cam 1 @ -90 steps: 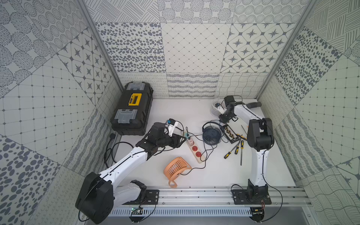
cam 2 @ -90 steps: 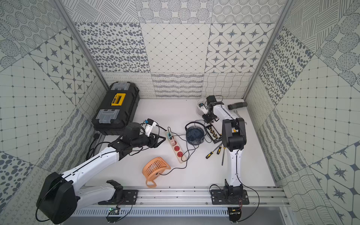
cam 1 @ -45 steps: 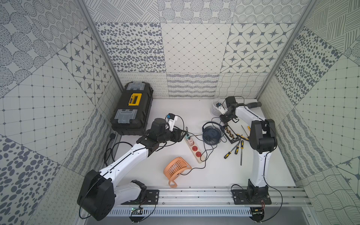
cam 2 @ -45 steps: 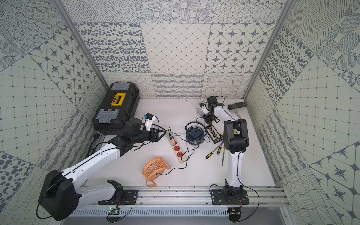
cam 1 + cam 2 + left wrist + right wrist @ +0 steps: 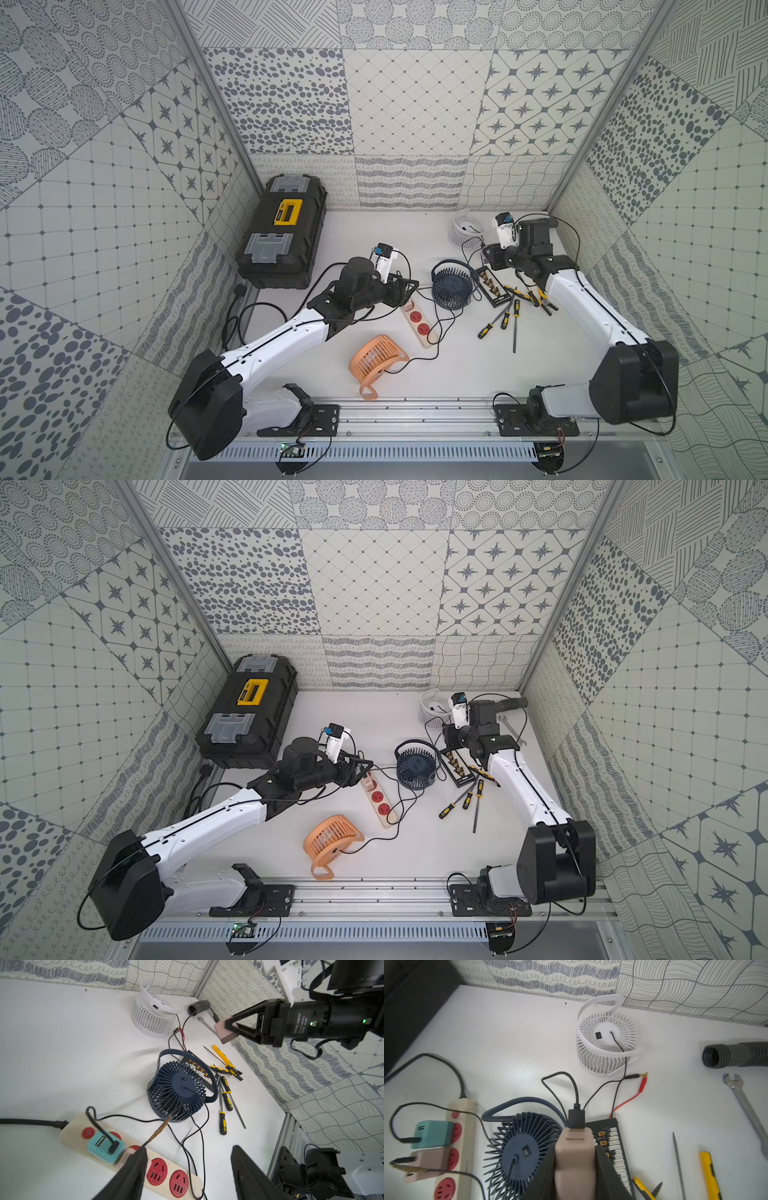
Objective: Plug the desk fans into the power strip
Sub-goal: Pick up the plug from the center of the board.
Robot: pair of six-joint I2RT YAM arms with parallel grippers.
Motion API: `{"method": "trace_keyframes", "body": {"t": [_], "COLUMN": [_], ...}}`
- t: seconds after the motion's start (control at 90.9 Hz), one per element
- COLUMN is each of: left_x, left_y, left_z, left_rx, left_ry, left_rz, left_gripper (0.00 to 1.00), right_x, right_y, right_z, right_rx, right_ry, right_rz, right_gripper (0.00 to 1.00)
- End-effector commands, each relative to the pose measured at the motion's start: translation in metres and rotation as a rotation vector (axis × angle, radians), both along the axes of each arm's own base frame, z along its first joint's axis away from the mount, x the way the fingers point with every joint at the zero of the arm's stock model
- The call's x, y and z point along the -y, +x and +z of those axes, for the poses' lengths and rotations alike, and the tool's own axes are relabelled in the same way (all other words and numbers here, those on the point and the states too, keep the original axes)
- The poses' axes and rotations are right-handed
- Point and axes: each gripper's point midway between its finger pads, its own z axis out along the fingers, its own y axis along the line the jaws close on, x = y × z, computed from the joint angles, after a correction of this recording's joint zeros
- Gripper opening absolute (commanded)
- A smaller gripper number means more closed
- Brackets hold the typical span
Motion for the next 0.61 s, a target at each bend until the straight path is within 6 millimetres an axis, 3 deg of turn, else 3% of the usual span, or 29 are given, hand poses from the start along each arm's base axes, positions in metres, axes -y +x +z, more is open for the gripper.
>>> {"method": "trace_keyframes", "body": {"t": [0.0,0.231,0.407,0.594], "left_x": [0.032,0.065,0.066,0.062], "left_y": [-0.005,-0.026,-0.025,-0.02], "left_z": [0.029,0.017,0.004,-0.008], "left_rx": [0.139,0.159,0.109,0.061], "left_ry": [-0.085,-0.082,-0.081,-0.071], "left_rz": [-0.031,-0.1,-0.081,-0.035], "left_gripper": [0.66,0.66,0.67,0.69], "right_x": [-0.028,-0.084,-0.124,-0.145], "right_y": [-0.016,-0.061,-0.082,-0.092], "right_z": [0.03,0.048,0.055,0.06], "right_rx": [0.064,0.078,0.051,0.096], "right_ry": [0.288,0.603,0.73,0.748], "right_rz": [-0.046,0.025,0.103,0.064], "right_gripper": [0.04,0.04,0.04,0.05]}}
